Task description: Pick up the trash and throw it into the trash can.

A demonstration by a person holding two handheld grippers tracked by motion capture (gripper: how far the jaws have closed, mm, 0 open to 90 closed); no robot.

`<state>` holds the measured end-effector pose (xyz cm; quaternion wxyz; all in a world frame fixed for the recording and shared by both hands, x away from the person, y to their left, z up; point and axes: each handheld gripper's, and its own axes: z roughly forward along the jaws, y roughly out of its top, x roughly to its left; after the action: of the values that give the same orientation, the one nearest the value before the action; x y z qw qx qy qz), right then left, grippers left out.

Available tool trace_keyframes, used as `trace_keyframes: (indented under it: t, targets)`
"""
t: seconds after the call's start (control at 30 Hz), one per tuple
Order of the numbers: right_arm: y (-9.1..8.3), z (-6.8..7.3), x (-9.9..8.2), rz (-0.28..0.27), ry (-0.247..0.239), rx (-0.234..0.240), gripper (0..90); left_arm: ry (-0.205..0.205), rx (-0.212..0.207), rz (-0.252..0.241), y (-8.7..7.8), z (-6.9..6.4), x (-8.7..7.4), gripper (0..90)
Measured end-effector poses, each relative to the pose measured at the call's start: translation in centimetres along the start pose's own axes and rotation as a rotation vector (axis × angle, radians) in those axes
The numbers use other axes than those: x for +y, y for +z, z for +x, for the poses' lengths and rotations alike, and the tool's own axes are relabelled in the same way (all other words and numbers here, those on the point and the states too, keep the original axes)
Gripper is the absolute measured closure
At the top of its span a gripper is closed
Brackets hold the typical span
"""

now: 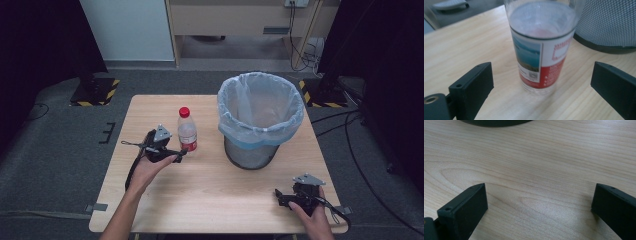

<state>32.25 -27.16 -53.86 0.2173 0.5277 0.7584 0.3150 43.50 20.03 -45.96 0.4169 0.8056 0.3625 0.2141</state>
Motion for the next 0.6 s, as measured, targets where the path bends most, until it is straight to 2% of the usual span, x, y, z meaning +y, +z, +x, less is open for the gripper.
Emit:
trace_keyframes:
  t: [0.03,0.2,0.3,0.6]
  targets:
    - [0.0,0.0,0.0,0.000,0.000,0.000,0.3,-0.003,-0.013,-0.005,0.0,0.1,0.2,3.3]
    - [0.0,0.0,0.0,0.000,0.000,-0.001,0.3,-0.005,-0.025,-0.013,0.3,0.3,1.0,3.2]
    - [0.0,0.0,0.0,0.000,-0.001,-0.001,0.3,-0.004,-0.020,-0.017,0.6,0.5,1.5,3.4]
    - [0.0,0.0,0.0,0.000,0.001,-0.001,0.3,0.022,-0.034,-0.029,1.5,1.0,3.8,5.0]
